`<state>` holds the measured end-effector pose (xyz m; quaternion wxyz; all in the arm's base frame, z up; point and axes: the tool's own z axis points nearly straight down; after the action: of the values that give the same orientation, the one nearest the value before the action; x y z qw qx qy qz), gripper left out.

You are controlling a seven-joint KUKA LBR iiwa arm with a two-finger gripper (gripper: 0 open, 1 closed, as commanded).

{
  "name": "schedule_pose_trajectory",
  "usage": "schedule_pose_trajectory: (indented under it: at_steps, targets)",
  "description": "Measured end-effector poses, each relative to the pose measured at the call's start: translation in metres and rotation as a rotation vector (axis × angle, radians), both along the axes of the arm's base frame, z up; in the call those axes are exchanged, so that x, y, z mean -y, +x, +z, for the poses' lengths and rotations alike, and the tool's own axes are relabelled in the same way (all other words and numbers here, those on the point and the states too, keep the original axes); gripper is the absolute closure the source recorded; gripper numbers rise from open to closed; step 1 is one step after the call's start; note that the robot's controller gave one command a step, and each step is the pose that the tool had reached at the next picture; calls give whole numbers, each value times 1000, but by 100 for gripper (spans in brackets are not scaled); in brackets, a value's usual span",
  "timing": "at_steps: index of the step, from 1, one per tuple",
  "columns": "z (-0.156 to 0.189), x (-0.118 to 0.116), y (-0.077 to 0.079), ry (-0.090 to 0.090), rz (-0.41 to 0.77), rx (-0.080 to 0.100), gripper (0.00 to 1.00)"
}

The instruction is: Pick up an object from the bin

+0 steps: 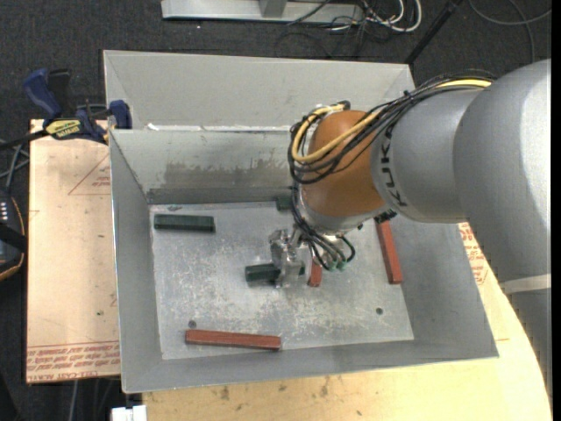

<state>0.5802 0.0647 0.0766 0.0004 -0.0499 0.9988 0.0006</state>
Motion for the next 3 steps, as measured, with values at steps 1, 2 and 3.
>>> schedule_pose_trajectory:
  at_steps: [1,2,3]
  targets:
    - [7,0,0,0,0,0,100]
    - [17,0,-1,-1,1,-4,100]
    - [34,0,-1,0,1,-2,100]
